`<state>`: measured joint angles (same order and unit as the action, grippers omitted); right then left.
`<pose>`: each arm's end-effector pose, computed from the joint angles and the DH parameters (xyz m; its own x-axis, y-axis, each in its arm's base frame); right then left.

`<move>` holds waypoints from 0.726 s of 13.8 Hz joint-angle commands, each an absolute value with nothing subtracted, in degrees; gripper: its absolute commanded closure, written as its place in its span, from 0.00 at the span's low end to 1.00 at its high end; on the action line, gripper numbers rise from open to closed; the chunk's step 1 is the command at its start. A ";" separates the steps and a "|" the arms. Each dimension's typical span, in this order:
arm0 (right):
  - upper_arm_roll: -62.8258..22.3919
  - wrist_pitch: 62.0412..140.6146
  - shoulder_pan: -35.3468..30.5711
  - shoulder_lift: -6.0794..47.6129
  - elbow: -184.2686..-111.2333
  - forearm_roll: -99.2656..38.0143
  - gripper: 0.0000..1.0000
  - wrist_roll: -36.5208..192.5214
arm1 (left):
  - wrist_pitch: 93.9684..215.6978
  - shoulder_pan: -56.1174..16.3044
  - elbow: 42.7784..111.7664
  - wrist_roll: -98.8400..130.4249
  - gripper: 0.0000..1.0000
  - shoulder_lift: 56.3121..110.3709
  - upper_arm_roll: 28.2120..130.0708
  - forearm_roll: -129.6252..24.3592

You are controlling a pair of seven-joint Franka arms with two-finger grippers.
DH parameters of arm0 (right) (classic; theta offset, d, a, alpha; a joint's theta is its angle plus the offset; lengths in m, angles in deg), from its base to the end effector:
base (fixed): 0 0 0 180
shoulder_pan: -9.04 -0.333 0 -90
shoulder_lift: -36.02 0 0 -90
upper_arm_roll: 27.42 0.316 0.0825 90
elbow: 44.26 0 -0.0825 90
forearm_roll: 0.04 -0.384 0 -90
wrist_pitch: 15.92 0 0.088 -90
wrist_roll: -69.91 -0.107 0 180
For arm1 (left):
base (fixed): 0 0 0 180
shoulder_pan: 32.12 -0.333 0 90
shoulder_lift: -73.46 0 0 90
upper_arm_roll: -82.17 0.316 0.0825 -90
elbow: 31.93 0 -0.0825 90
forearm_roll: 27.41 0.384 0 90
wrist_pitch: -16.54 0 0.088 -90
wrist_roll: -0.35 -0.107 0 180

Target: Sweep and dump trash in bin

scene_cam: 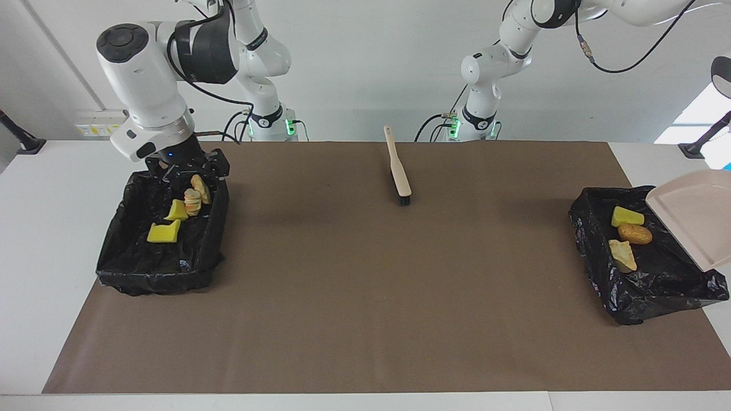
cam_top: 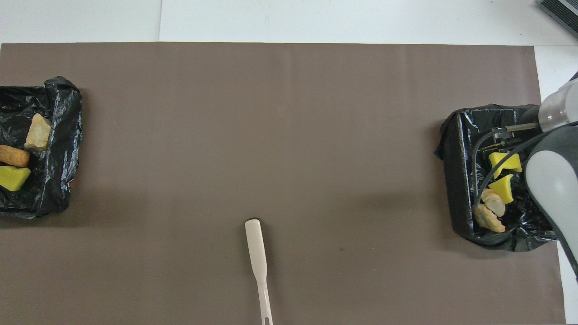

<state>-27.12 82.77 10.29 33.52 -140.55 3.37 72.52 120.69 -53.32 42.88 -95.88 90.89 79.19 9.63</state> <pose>0.5760 -0.0151 0.5610 0.9993 0.0379 -0.0047 0.0381 -0.9976 0.0584 0.6180 0.2618 0.6067 0.1253 -0.7876 -0.6033 -0.9918 -0.0851 -0.0948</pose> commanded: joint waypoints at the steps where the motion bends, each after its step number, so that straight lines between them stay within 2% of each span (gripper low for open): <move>1: -30.05 80.42 8.33 37.50 -140.41 2.69 0.00 72.47 | 115.70 -52.78 42.60 -90.30 1.00 89.55 80.06 1.98; 3: -30.23 77.44 9.12 38.56 -140.41 0.16 0.00 70.10 | 112.27 -52.69 42.69 -84.23 1.00 88.58 79.80 -1.64; 8: -30.14 77.33 9.12 39.27 -140.94 -0.12 0.00 70.09 | 103.22 -51.64 43.66 -70.52 1.00 86.47 79.53 -11.65; 10: -29.71 77.59 8.86 39.27 -140.94 -0.21 0.00 70.00 | 99.08 -49.19 46.63 -58.61 1.00 84.46 79.53 -15.18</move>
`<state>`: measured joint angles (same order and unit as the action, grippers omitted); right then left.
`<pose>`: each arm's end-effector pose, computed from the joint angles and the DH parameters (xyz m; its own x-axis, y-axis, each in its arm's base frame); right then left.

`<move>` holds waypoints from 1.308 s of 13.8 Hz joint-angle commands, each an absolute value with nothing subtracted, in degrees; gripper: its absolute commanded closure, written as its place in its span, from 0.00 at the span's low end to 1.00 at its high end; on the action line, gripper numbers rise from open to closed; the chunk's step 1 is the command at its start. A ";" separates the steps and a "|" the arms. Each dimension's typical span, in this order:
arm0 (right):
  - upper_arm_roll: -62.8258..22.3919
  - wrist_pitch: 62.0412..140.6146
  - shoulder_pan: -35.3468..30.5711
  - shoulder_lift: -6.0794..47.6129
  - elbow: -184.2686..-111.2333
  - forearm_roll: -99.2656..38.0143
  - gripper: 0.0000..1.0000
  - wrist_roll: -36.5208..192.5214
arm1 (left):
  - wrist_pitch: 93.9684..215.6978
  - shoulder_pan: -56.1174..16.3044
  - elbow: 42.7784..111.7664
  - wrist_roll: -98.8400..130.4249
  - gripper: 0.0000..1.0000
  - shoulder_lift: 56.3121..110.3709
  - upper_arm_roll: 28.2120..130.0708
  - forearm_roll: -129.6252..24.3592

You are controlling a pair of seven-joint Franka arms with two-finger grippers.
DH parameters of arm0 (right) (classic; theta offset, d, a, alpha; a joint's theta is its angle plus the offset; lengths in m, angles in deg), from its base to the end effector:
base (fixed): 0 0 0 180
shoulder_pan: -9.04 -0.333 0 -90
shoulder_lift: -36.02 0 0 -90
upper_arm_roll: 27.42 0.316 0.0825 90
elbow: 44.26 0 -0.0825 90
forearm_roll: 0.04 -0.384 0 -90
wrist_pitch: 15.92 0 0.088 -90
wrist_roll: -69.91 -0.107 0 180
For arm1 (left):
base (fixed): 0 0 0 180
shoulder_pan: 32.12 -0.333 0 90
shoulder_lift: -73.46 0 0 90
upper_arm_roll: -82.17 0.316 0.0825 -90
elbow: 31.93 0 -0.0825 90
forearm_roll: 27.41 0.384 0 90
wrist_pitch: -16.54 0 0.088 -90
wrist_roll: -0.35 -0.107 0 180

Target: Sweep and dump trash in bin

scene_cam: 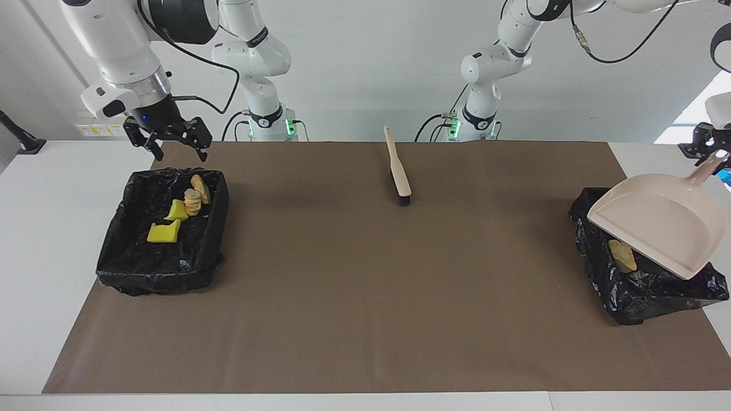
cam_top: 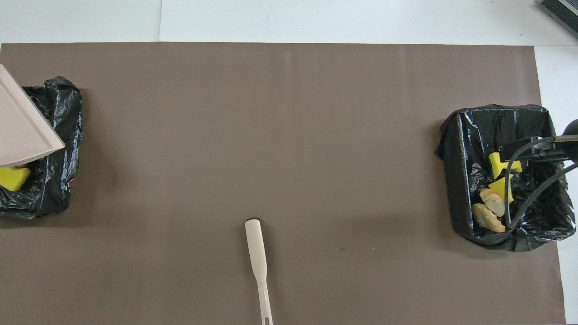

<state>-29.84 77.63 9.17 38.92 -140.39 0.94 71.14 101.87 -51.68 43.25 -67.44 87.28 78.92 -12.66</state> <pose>0.5424 -0.0264 0.6070 0.9997 -0.0219 0.0052 -0.0220 -0.9996 0.0151 0.5845 0.2061 0.6005 0.6175 -0.7469 -0.2467 -0.7758 -0.6300 -0.0346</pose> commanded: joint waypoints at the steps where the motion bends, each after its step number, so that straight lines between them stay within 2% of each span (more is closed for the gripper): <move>1: -29.53 77.51 8.86 39.27 -140.94 -0.30 0.00 70.00 | 98.46 -47.43 48.65 -52.88 1.00 83.23 79.45 -16.32; 9: -29.61 77.51 8.86 39.27 -140.94 -0.30 0.00 70.00 | 100.64 -34.34 59.03 -21.39 1.00 77.94 79.44 -29.06; 18: -29.61 77.51 8.86 39.27 -140.94 -0.30 0.00 70.00 | 116.01 -16.59 65.19 0.66 1.00 78.11 79.36 -34.35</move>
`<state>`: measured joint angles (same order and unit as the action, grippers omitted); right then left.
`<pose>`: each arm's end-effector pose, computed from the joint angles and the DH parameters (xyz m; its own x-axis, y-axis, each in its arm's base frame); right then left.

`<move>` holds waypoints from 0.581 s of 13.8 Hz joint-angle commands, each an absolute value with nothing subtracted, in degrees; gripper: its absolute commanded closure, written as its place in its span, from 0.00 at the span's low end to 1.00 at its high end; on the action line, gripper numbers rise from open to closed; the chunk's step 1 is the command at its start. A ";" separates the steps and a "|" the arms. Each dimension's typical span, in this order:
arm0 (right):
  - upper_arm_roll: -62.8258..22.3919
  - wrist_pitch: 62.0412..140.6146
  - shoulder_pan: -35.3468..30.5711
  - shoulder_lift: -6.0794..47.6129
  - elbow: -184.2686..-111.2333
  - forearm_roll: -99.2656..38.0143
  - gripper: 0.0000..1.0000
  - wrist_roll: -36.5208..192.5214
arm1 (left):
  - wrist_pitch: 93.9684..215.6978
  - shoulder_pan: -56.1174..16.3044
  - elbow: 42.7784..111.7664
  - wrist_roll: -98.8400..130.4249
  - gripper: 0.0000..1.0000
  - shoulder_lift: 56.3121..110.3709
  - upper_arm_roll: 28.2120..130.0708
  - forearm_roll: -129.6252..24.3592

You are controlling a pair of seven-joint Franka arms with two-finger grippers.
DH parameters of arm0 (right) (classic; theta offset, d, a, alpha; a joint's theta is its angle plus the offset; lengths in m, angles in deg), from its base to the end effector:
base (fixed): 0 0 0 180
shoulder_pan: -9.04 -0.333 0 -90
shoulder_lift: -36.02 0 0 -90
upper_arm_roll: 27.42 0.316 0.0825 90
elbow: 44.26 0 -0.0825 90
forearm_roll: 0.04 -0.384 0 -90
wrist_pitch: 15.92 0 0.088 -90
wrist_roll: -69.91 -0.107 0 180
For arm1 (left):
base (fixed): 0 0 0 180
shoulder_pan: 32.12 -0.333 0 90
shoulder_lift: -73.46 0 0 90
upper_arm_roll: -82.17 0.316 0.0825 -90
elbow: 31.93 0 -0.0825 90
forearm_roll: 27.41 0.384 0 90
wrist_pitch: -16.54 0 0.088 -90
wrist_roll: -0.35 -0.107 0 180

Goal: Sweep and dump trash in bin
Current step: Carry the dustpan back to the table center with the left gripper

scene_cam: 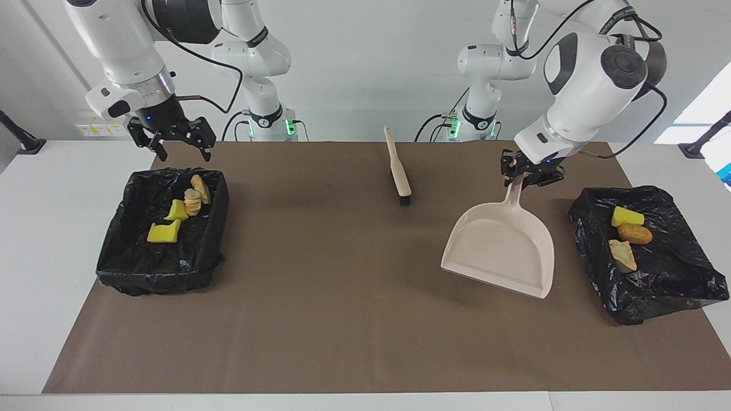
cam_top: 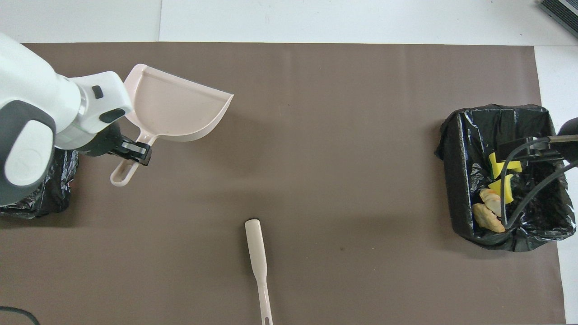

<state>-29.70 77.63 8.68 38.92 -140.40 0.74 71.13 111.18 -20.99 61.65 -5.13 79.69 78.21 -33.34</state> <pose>0.5427 -0.0201 0.6069 0.9999 -0.0113 0.0051 -0.0114 -0.9999 0.0117 0.5643 -0.1610 0.5403 0.9362 -0.3424 -0.0795 -0.3323 -0.9358 0.1174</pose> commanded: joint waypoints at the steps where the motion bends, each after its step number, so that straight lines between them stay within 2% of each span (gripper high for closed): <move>1: -29.61 77.51 8.86 39.27 -140.94 -0.30 0.00 70.00 | 117.77 -15.00 65.37 3.40 1.00 78.64 79.36 -34.35; 8: -29.61 77.51 8.86 39.27 -140.94 -0.30 0.00 70.00 | 126.21 -8.31 65.98 14.32 1.00 81.71 79.36 -36.20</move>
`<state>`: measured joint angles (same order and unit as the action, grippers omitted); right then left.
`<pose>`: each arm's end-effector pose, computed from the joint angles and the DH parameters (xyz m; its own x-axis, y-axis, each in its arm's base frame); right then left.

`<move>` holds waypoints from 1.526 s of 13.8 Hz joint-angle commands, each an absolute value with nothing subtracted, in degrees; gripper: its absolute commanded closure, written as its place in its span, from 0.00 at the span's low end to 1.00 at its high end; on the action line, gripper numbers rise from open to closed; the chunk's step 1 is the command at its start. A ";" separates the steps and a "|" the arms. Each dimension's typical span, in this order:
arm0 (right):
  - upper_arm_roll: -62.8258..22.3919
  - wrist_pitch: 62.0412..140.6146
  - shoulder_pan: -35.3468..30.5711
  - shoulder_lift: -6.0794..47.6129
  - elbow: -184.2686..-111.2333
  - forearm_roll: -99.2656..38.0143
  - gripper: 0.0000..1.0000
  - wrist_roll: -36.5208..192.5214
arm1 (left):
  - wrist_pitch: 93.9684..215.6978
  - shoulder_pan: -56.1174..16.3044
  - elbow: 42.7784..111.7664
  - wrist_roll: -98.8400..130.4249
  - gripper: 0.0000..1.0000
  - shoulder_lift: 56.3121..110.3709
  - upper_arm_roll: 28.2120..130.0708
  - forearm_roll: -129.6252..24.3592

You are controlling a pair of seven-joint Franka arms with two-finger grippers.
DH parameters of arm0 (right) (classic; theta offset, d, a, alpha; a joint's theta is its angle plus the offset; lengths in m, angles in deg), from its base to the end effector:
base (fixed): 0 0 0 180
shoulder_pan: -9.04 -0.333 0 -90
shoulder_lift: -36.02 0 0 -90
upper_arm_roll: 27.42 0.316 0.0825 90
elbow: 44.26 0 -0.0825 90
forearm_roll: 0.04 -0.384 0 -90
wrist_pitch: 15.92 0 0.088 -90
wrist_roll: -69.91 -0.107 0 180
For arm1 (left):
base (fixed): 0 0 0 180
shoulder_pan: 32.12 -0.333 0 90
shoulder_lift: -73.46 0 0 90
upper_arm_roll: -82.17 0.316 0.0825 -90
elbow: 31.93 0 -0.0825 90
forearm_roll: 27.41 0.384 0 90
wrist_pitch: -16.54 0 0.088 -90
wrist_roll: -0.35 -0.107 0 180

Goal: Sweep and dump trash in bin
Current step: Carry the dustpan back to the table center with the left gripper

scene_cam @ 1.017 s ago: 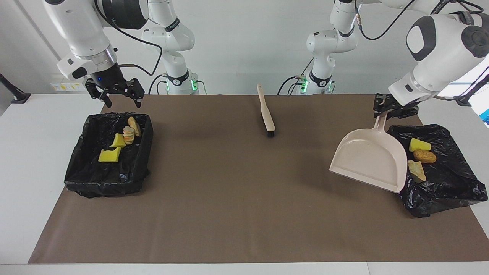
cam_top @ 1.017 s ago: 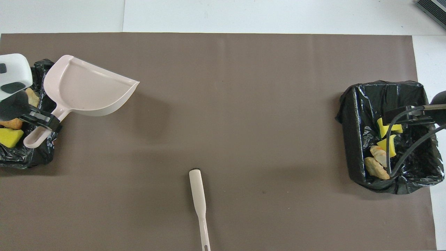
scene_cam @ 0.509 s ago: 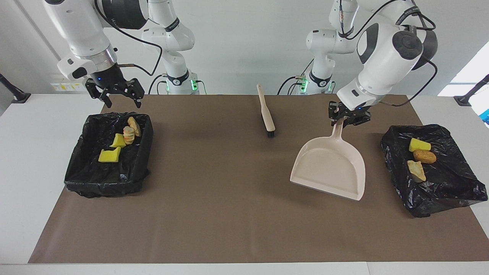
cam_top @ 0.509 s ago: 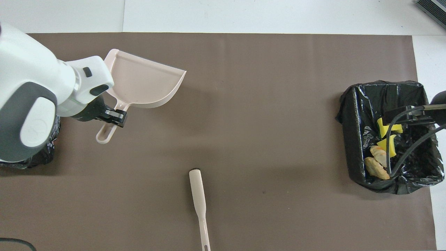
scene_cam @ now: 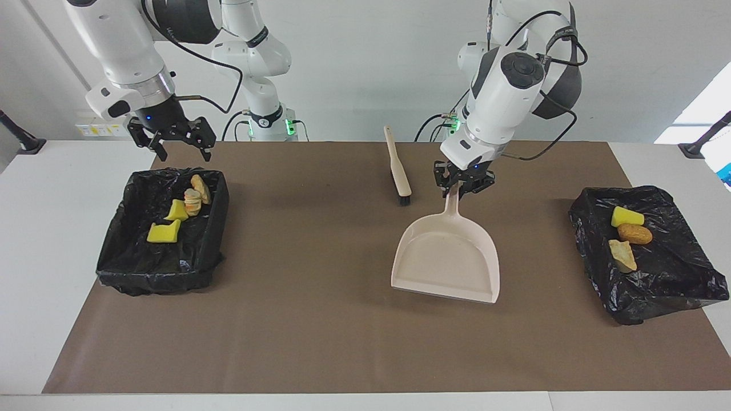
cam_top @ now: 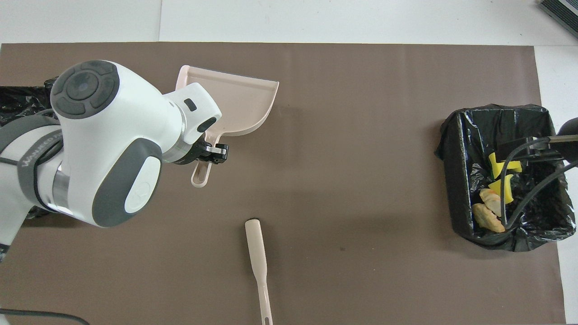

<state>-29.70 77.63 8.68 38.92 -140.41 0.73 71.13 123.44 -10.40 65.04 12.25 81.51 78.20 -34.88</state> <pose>0.5427 -0.0201 0.6068 0.9999 -0.0113 0.0049 -0.0114 -0.9999 0.0115 0.5461 -0.2714 0.5114 0.9793 -0.2024 0.0019 -0.2007 -0.9698 0.1385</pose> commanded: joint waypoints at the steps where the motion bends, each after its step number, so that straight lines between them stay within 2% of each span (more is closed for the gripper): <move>1: -29.61 77.51 8.86 39.27 -140.94 -0.30 0.00 70.00 | 126.66 -8.31 65.98 14.41 1.00 81.98 79.36 -36.20; 4: -29.61 77.51 8.86 39.27 -140.94 -0.30 0.00 70.00 | 126.66 -8.30 66.07 14.24 1.00 82.25 79.36 -36.20; 13: -29.61 77.51 8.86 39.27 -140.94 -0.30 0.00 70.00 | 130.70 -5.24 72.92 10.28 1.00 81.72 79.36 -36.20; 21: -29.61 77.51 8.86 39.27 -140.94 -0.30 0.00 70.00 | 133.52 -4.00 76.00 11.07 1.00 81.10 79.36 -36.28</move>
<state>-29.70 77.63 8.68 38.92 -140.41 0.73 71.13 131.08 -5.26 73.00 11.14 83.17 78.21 -35.42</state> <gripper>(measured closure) 0.000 0.687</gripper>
